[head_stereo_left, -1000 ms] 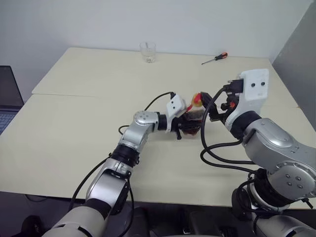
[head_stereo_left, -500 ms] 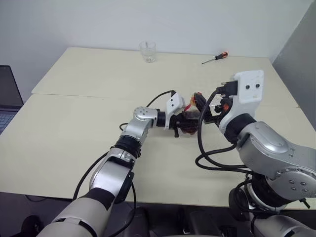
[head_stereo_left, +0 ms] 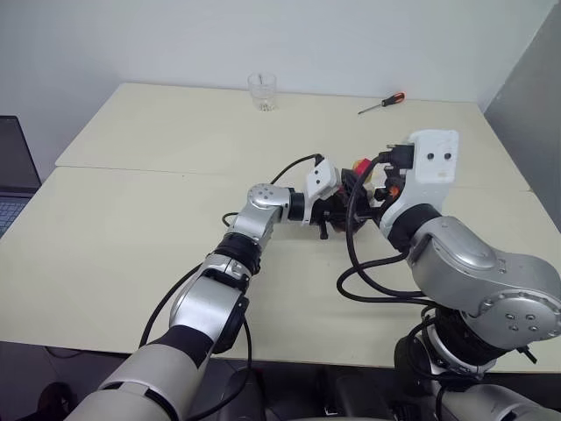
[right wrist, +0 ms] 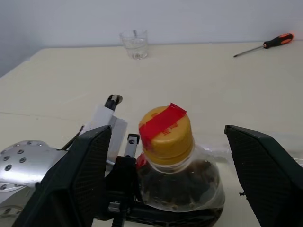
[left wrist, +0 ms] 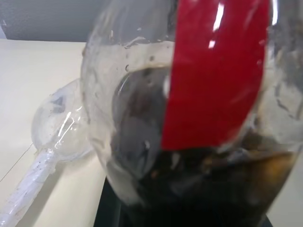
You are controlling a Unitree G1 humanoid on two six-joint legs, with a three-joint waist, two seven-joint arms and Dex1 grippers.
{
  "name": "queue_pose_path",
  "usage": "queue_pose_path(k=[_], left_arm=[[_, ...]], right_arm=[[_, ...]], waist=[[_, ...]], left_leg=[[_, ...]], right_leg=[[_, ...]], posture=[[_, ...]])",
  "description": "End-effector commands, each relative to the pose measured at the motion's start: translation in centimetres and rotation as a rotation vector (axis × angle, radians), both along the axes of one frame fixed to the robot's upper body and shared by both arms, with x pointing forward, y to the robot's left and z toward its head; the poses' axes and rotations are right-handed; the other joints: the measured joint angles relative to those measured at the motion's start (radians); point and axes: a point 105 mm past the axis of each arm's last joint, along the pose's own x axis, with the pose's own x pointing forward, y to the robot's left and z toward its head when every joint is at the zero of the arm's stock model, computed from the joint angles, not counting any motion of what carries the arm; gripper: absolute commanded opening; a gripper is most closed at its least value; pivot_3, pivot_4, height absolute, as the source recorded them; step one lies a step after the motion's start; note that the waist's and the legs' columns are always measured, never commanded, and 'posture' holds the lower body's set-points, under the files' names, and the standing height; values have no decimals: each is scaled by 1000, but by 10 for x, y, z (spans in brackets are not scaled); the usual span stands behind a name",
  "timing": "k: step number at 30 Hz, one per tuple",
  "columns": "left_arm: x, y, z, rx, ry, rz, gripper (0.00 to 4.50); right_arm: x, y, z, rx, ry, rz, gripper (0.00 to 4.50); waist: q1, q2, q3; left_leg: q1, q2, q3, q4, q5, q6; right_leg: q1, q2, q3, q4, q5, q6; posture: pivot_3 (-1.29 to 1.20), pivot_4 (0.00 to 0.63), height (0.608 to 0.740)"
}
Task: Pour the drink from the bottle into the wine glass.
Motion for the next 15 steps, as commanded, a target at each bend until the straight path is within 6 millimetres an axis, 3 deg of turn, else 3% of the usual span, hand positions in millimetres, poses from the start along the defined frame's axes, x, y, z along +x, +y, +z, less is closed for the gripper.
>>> queue_pose_path(k=[1,9,12,15], left_arm=[[0,-5,20,-34,-68,-20,738],[-3,-9,18,-41,-67,-30,738],[-5,-10,17,-42,-66,-34,738],[-5,-10,17,-43,-66,-35,738]], right_arm=[[-4,3,7,-3,-33,12,4070],[1,-3,9,-3,-27,-16,4070],[1,-3,11,-5,-32,-20,3478],[2,-3,11,-8,-33,-18,2410]], waist=[[0,0,0],[0,0,0],[1,0,0],[0,0,0]], left_leg=[[0,0,0,0,0,0],[0,0,0,0,0,0],[0,0,0,0,0,0],[0,0,0,0,0,0]], right_leg=[[0,0,0,0,0,0],[0,0,0,0,0,0],[0,0,0,0,0,0],[0,0,0,0,0,0]], posture=[[0,150,740],[0,150,740],[0,150,740],[0,150,740]])
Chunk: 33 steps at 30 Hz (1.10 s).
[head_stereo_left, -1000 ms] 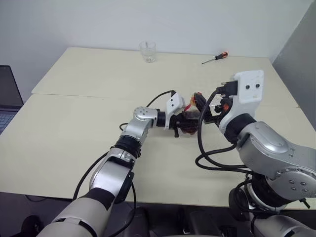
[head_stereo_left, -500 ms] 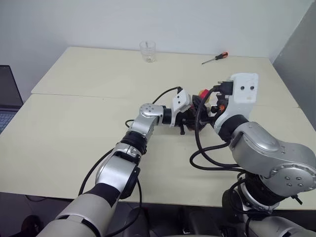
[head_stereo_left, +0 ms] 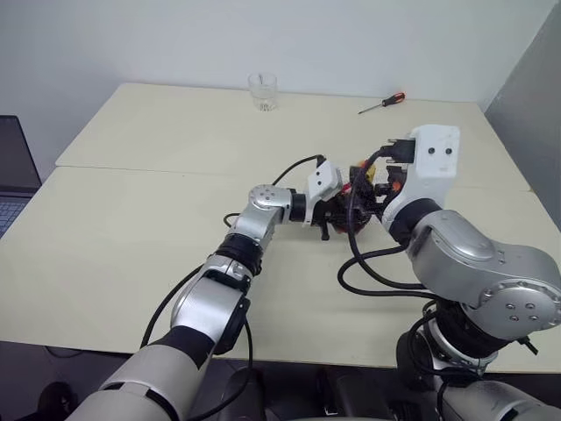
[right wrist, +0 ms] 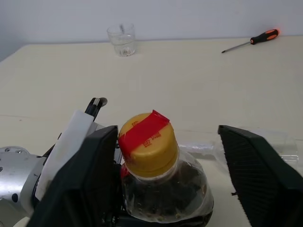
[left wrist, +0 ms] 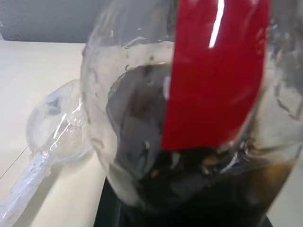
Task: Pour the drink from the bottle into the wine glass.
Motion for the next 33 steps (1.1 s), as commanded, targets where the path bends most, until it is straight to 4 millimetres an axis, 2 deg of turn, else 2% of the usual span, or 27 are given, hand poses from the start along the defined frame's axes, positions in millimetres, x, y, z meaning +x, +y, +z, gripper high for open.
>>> queue_pose_path(k=[1,3,4,8,10,14,17,19,23,26,28,30,33], left_arm=[[-3,-5,17,-41,-61,-23,738],[-3,-5,17,-41,-61,-25,738],[-3,-5,17,-41,-61,-24,738],[-4,-6,19,-43,-61,-26,738],[-5,-6,19,-45,-61,-27,738],[-8,-5,21,-49,-65,-36,726],[-9,0,24,-67,-60,-33,706],[-13,4,24,-89,-47,-39,697],[-19,8,24,-99,-34,-45,693],[-22,13,23,-105,-20,-26,693],[-24,15,19,-97,-12,-15,692],[-26,18,16,-93,-6,-2,690],[-25,22,17,-92,-5,22,689]], right_arm=[[-3,-1,8,-7,-38,3,2081],[-3,-1,8,-9,-38,4,1325],[-3,-1,8,-10,-38,5,1215],[-2,-1,9,-24,-40,32,1218],[-1,0,11,-86,-47,89,1218],[0,-11,20,-217,-72,260,1218],[-3,-12,34,-190,-131,453,1218],[4,-20,35,-181,-138,565,1218],[11,-23,28,-226,-151,719,1218],[25,-24,14,-384,-142,895,1218],[32,-25,7,-422,-104,1009,1218],[35,-25,4,-442,-78,1130,1218],[40,-24,5,-472,-88,1212,1218]], waist=[[0,0,0],[0,0,0],[0,0,0],[0,0,0],[0,0,0],[1,0,0],[2,0,0],[2,0,0],[-1,1,0],[-2,5,3],[-3,6,4],[-1,7,4],[4,8,5]], left_leg=[[0,0,0,0,0,0],[0,0,0,0,0,0],[0,0,0,0,0,0],[0,0,0,0,0,0],[0,0,0,0,0,0],[0,0,1,0,0,0],[0,0,1,-1,0,0],[0,-1,0,-1,0,1],[1,-1,0,-1,-1,2],[1,-1,0,0,-1,2],[2,-1,1,0,-1,2],[2,-1,1,1,-1,2],[2,-1,1,1,-1,2]], right_leg=[[0,0,0,0,0,0],[0,0,0,0,0,0],[0,0,0,0,0,0],[0,0,0,0,0,0],[0,0,0,0,0,0],[1,0,0,-2,0,0],[1,0,0,-5,0,0],[1,0,0,-5,0,0],[2,1,2,-5,0,0],[2,1,2,-4,0,0],[2,1,1,-4,0,0],[2,2,1,-3,0,0],[2,2,1,-3,0,0]], posture=[[0,150,740],[0,150,740],[0,150,740],[0,150,740],[0,150,740],[0,150,740],[0,150,740],[0,150,740],[0,150,740],[0,150,740],[0,150,740],[0,150,740],[0,150,740]])
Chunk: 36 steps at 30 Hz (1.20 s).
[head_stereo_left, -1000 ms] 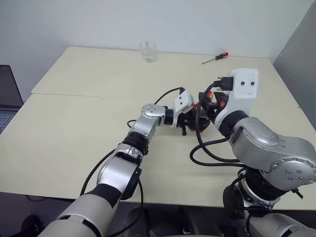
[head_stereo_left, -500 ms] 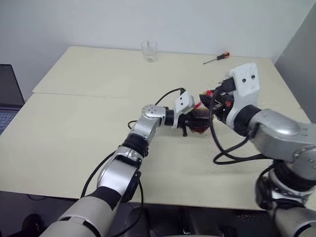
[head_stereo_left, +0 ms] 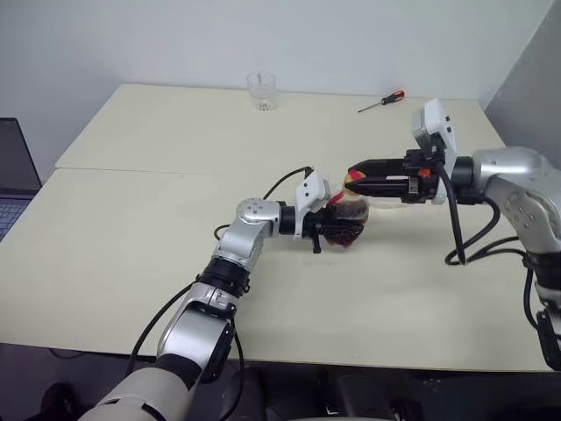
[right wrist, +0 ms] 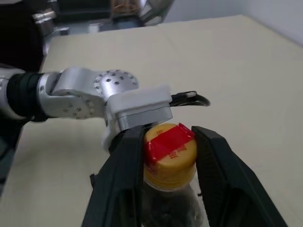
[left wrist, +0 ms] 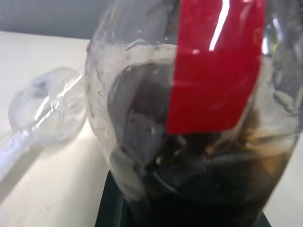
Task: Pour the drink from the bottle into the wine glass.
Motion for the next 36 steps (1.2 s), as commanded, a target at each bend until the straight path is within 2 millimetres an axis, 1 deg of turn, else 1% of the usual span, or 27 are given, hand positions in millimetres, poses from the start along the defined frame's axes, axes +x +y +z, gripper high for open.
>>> queue_pose_path(k=[1,4,7,10,12,13,17,20,23,25,27,30,33,35,36], left_arm=[[-2,3,27,-63,-71,-3,689],[-3,8,25,-55,-68,16,687],[-3,9,25,-54,-67,26,687],[-3,8,26,-54,-66,25,687],[-4,6,26,-53,-66,16,687],[-4,5,26,-52,-66,11,687],[-5,1,25,-48,-64,-11,686],[-6,-5,25,-48,-61,-30,686],[-6,-8,24,-48,-59,-40,686],[-5,-9,23,-46,-59,-42,686],[-3,-11,22,-44,-60,-42,686],[1,-11,21,-34,-68,-25,686],[5,-12,21,-30,-75,-13,686],[6,-13,21,-31,-76,-14,686],[6,-13,22,-31,-77,-15,686]], right_arm=[[8,-10,3,-54,-39,38,1218],[14,-10,6,-46,-37,61,1218],[18,-11,5,-61,-23,52,1218],[13,-11,10,-48,-10,55,1218],[8,-12,17,-23,-5,51,1943],[6,-13,21,-5,-4,49,2192],[-4,-17,56,127,-43,4,3519],[-14,-25,72,152,-90,-48,4490],[-28,-28,79,173,-108,-83,4500],[-34,-31,80,170,-128,-165,4500],[-34,-33,78,155,-168,-286,4500],[-31,-34,74,130,-199,-519,4500],[-32,-26,73,207,-195,-684,4500],[-34,-23,63,198,-211,-809,4500],[-33,-22,60,224,-210,-862,4500]], waist=[[3,0,0],[4,0,0],[5,0,0],[6,1,0],[6,1,1],[6,1,1],[6,2,1],[7,2,1],[7,2,1],[7,2,1],[7,2,1],[2,3,1],[0,3,1],[0,3,1],[2,3,1]], left_leg=[[0,0,0,0,0,0],[0,0,1,0,0,0],[0,0,3,0,0,0],[0,1,4,0,0,0],[0,1,5,0,0,0],[0,1,5,0,0,0],[0,1,6,0,0,0],[0,1,5,0,0,0],[0,1,5,0,0,0],[0,0,5,0,0,0],[0,1,5,0,0,0],[0,0,5,0,0,0],[2,1,4,0,0,0],[2,1,4,0,0,-1],[2,1,4,1,0,-1]], right_leg=[[0,0,0,0,0,0],[0,0,0,-1,2,-4],[0,-1,0,-1,3,-5],[0,-1,0,-1,3,-5],[0,-2,0,0,3,-5],[0,-2,0,0,3,-5],[0,-2,0,1,3,-5],[0,-2,0,1,3,-5],[0,-2,0,0,3,-5],[0,-2,1,0,3,-5],[0,-2,1,0,3,-5],[0,-2,2,2,3,-5],[-1,-2,3,5,3,-4],[-2,-2,3,8,0,-1],[-3,-2,3,11,0,-1]], posture=[[0,150,740],[0,150,740],[0,150,740],[0,150,740],[0,150,740],[0,150,740],[0,150,740],[0,150,740],[0,150,740],[0,150,740],[0,150,740],[0,150,740],[0,150,740],[0,150,740],[0,150,740]])
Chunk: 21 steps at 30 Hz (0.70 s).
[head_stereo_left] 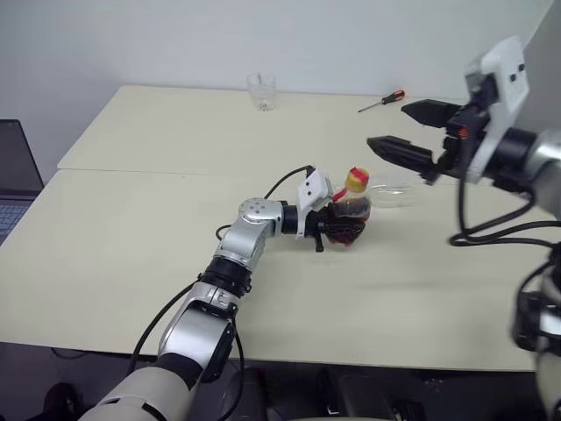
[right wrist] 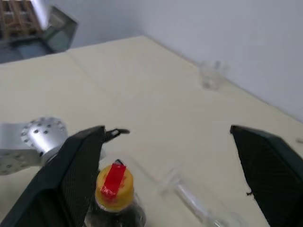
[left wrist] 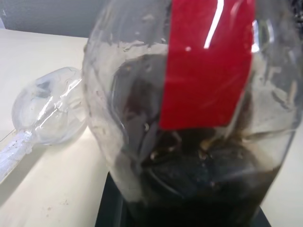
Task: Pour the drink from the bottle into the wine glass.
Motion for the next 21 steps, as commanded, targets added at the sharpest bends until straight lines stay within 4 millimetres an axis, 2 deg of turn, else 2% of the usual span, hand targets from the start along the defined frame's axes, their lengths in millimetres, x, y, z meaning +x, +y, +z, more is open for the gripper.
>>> queue_pose_path(k=[1,3,6,9,17,19,21], left_arm=[[1,-7,18,-29,-66,-25,686],[1,-7,18,-26,-66,-28,686],[1,-9,16,-21,-63,-36,686],[1,-11,16,-22,-64,-40,686],[4,-13,18,-28,-72,-28,686],[5,-12,18,-26,-72,-25,686],[5,-11,18,-25,-73,-23,686]], right_arm=[[-5,-8,3,58,-70,-235,4500],[-5,-6,3,119,-87,-282,4500],[-9,7,2,183,-99,-279,4500],[-5,8,-3,297,-64,-363,4500],[1,22,-47,291,97,-439,4500],[1,26,-51,293,114,-441,4500],[1,29,-44,316,102,-432,4500]], waist=[[2,0,0],[3,0,0],[2,0,0],[1,1,0],[0,1,0],[0,1,0],[-2,1,0]], left_leg=[[0,0,0,0,0,0],[0,0,-1,1,0,0],[-1,0,0,3,0,0],[-1,0,-1,3,0,0],[-2,0,-2,3,0,0],[-2,0,-3,3,0,0],[-2,0,-3,3,0,0]], right_leg=[[-1,0,-1,1,0,0],[-1,0,-1,3,0,0],[-1,0,-1,3,0,0],[-1,0,-1,4,0,0],[-1,0,-2,2,0,0],[-1,0,-2,3,-1,0],[-1,0,-3,3,-1,0]], posture=[[0,150,740],[0,150,740],[0,150,740],[0,150,740],[0,150,740],[0,150,740],[0,150,740]])
